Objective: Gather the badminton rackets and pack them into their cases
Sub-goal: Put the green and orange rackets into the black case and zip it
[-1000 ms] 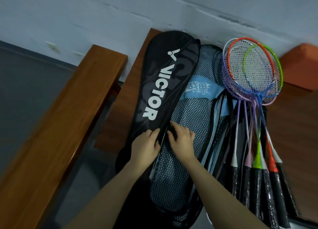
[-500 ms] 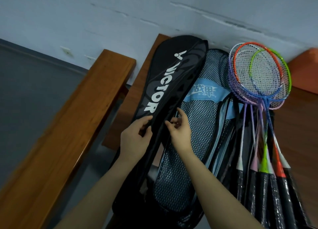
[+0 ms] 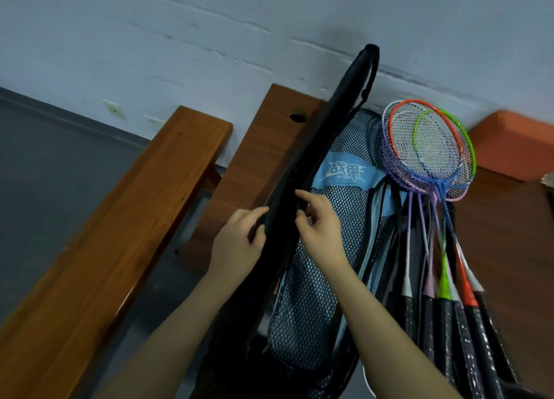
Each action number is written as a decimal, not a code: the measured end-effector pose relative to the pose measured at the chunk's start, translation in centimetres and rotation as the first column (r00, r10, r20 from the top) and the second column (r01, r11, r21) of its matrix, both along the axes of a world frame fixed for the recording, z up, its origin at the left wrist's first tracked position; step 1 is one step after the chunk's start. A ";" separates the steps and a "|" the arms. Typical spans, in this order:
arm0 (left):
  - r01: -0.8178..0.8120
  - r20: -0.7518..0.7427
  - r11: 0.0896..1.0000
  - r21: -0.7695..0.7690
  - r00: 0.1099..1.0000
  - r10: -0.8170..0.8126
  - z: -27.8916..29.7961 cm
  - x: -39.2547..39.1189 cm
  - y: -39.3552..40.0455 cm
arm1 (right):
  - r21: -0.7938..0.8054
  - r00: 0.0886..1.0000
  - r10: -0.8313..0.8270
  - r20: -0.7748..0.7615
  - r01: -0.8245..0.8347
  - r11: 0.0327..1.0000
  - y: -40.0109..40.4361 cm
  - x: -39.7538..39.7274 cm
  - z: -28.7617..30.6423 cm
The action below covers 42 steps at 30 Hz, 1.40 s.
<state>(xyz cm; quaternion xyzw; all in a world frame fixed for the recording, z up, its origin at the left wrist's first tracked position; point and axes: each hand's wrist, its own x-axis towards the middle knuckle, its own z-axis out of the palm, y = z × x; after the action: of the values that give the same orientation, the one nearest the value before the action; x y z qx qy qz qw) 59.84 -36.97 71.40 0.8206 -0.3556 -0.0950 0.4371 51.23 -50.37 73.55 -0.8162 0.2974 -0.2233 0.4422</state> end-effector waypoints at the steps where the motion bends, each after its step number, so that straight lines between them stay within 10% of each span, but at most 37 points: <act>1: 0.010 0.008 1.000 -0.025 1.000 -0.010 0.0 0.0 -0.3 | -0.014 1.000 -0.002 -0.006 0.002 1.000 -0.2 -0.3 0.2; 22: 0.283 0.013 0.959 0.017 0.959 -0.283 -0.8 1.2 -7.5 | -0.102 0.962 -0.254 -0.101 0.244 0.965 -1.7 -4.9 -2.7; 42: 0.090 0.100 0.990 -0.109 0.992 -0.079 -0.3 -11.6 -18.8 | -0.161 0.883 -0.459 -0.100 0.441 0.883 -16.9 -21.1 -4.8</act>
<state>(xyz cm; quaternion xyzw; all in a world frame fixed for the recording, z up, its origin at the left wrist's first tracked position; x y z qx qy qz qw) 48.21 -55.75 71.13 0.7822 -0.4153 -0.0539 0.4612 30.09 -67.31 68.72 -0.7655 0.4927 -0.2835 0.3015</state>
